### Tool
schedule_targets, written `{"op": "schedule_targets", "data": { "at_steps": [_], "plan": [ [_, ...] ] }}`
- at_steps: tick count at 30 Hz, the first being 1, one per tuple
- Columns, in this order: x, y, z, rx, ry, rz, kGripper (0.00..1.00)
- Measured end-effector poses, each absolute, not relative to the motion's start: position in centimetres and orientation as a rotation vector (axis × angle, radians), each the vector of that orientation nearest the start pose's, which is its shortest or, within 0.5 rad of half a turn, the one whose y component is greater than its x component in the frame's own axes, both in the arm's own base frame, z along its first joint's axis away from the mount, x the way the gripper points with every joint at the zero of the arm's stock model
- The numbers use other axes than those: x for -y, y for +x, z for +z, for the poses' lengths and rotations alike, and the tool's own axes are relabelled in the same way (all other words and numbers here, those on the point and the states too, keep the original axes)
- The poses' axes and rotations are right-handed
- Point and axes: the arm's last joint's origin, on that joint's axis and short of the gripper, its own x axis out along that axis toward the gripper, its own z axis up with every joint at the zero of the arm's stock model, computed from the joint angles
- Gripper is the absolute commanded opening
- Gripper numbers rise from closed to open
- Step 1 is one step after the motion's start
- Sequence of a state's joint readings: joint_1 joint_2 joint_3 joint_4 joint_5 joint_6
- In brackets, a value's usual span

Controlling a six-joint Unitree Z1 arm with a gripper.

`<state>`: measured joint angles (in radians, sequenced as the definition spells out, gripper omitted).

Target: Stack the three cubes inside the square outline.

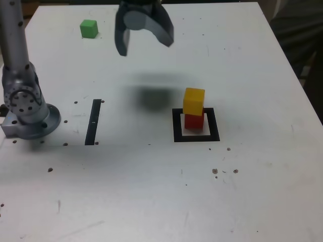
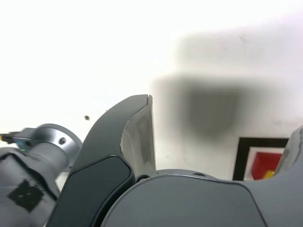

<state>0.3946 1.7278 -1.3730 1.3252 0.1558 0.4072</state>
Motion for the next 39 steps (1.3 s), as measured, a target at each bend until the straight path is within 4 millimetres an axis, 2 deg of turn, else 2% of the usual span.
{"op": "schedule_targets", "data": {
  "at_steps": [15, 21, 39],
  "plan": [
    [-17.8, 19.6, 31.2, -1.766, 0.045, 0.098, 1.00],
    [-20.2, 18.7, 32.3, -1.774, 0.078, 0.174, 1.00],
    [-28.4, 13.8, 32.5, -1.808, 0.090, 0.249, 1.00]
  ]
}}
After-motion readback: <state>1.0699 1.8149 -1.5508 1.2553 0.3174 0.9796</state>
